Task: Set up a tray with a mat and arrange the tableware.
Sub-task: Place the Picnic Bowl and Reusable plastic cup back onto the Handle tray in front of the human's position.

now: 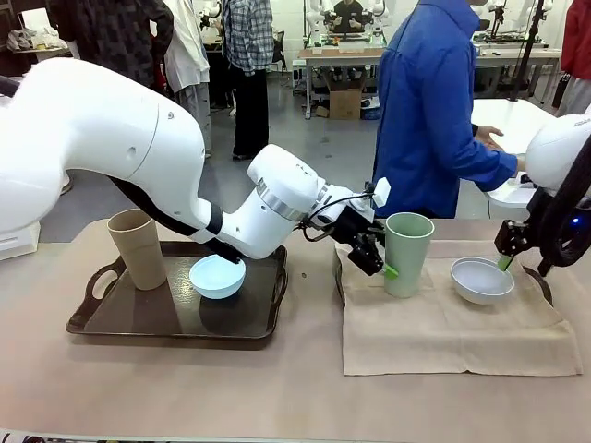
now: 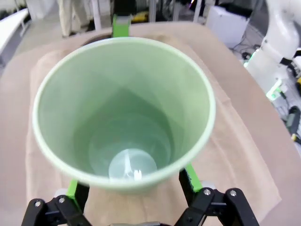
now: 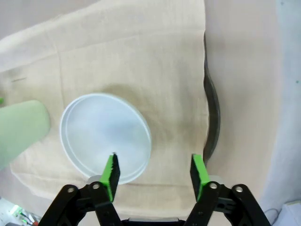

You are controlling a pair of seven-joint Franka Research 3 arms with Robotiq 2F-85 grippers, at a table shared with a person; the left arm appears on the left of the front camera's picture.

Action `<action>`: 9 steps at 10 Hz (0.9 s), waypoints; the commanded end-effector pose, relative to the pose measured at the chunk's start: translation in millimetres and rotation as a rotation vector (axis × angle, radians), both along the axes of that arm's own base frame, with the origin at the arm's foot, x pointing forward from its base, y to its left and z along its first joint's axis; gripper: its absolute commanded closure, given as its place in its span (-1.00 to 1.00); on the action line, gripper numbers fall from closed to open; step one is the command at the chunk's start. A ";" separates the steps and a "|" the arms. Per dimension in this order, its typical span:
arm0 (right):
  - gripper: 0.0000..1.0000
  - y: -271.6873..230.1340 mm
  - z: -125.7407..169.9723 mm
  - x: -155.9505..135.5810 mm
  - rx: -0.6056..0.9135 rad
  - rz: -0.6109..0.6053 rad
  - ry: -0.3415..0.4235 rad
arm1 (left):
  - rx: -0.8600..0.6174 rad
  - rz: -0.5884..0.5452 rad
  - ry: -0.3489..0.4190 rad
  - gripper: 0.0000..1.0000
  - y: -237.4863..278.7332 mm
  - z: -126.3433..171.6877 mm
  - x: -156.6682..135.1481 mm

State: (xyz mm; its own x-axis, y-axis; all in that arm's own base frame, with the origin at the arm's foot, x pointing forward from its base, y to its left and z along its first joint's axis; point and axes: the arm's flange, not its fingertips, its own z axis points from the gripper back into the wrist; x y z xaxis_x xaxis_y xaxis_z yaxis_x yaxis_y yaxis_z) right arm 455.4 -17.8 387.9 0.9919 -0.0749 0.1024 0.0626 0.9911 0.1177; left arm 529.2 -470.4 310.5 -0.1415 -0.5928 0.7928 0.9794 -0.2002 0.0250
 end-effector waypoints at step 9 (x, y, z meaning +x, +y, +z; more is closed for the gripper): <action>-1.00 -7.3 93.2 -107.9 -0.072 0.079 -0.085 | 0.705 0.404 0.171 -1.00 98.3 134.9 -74.8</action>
State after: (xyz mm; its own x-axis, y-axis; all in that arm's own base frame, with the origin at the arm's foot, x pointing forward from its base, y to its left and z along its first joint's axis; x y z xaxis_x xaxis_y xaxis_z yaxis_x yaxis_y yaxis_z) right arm 356.8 -25.4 476.7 0.9806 0.0212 0.1948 -0.0386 0.9955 0.0860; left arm 469.3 -379.3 430.0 0.2452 -0.9245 0.2917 0.9686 0.2207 -0.1149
